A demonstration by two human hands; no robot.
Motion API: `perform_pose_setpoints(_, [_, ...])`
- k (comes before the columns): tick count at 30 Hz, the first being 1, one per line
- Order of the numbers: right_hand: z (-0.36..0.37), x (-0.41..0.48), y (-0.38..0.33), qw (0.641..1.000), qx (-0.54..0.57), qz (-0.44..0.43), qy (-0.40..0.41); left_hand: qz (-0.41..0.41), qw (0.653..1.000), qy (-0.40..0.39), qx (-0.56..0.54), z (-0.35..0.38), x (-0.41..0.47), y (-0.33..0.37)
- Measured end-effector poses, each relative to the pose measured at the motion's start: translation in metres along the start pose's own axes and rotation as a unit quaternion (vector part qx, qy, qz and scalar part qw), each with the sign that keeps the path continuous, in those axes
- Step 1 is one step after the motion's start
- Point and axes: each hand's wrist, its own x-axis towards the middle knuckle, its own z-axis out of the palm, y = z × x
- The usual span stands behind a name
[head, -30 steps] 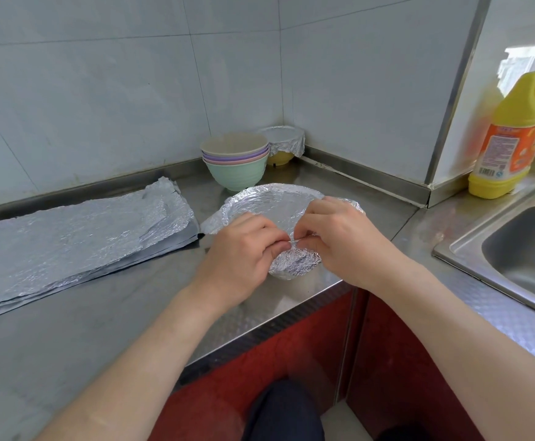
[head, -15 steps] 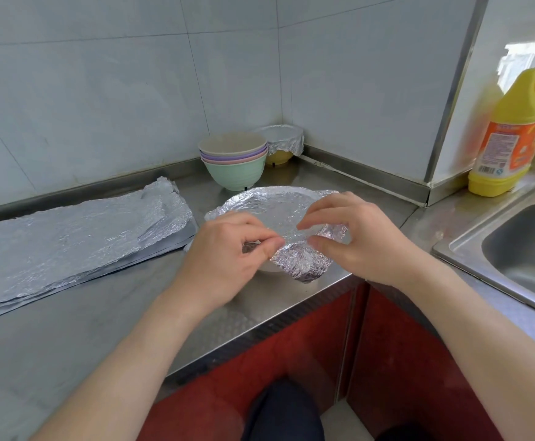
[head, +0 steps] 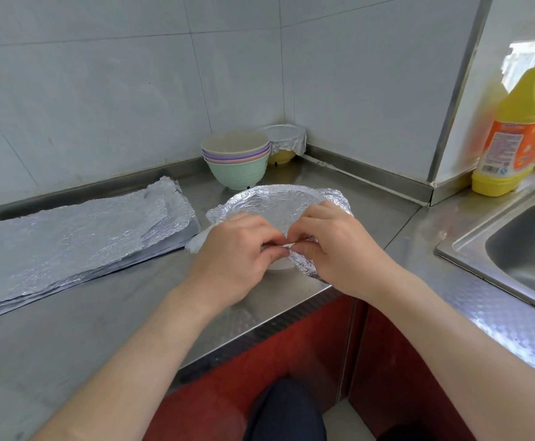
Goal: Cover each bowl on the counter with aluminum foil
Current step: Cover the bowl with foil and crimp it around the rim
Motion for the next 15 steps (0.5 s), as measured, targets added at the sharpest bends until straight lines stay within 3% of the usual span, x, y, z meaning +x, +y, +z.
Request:
perform_pose_setpoints(5, [0.0,0.0,0.001,1.0,0.006,-0.002,-0.006,0.04,0.998,0.021,0.042,0.006,-0.002,-0.001])
perform_pose_setpoints(10, [-0.013,-0.003,0.006,0.998,0.05,0.039,-0.027,-0.007,1.0,0.0,-0.01,-0.006,-0.002,-0.001])
perform_pose_setpoints(15, [-0.017,-0.01,0.01,0.992,0.091,0.086,-0.002,-0.051,0.997,0.044,-0.038,-0.019,-0.009,-0.014])
